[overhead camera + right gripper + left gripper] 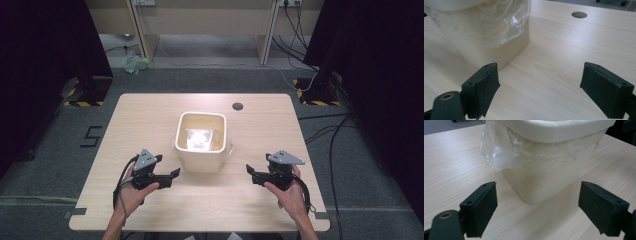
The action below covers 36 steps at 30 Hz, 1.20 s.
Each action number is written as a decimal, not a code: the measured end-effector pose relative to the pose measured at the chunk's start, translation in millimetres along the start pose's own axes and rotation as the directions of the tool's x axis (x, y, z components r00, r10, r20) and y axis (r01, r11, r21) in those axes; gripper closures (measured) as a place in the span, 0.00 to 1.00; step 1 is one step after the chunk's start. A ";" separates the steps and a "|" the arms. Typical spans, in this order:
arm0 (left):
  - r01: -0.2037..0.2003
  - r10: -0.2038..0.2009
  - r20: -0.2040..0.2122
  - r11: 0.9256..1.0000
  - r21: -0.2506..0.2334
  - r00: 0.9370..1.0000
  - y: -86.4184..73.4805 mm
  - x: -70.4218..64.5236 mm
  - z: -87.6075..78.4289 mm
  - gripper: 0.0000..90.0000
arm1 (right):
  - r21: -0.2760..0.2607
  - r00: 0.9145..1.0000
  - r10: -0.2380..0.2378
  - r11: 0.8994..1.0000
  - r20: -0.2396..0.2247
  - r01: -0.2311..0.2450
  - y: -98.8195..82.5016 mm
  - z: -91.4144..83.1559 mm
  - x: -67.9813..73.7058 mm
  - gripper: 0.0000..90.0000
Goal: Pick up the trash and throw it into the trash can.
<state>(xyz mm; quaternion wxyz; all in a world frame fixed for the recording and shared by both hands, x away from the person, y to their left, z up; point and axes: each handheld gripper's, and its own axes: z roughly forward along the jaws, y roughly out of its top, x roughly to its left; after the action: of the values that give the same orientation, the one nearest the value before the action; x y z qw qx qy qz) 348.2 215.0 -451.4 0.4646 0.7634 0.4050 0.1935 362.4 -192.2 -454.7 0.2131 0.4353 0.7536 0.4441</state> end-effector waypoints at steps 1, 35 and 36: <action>0.002 -0.002 -0.001 1.000 0.001 1.000 -1.6 0.4 0.5 0.17 | 0.008 1.000 0.004 1.000 0.001 -0.004 -2.7 0.3 -0.3 0.16; 0.007 0.005 -0.060 0.980 0.201 0.998 -67.3 9.3 22.8 0.17 | 0.196 0.999 -0.024 0.980 0.046 0.015 -63.6 14.1 3.7 0.17; 0.008 0.004 -0.059 0.979 0.203 0.998 -67.8 9.7 22.9 0.17 | 0.203 0.999 -0.017 0.979 0.048 0.007 -63.9 14.5 4.1 0.17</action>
<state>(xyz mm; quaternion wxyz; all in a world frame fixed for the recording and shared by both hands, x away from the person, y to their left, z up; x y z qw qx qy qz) 339.7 226.4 -522.2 0.3721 0.8003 0.4371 0.1731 340.6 -196.2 -516.5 0.1890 0.4609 0.7920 0.3530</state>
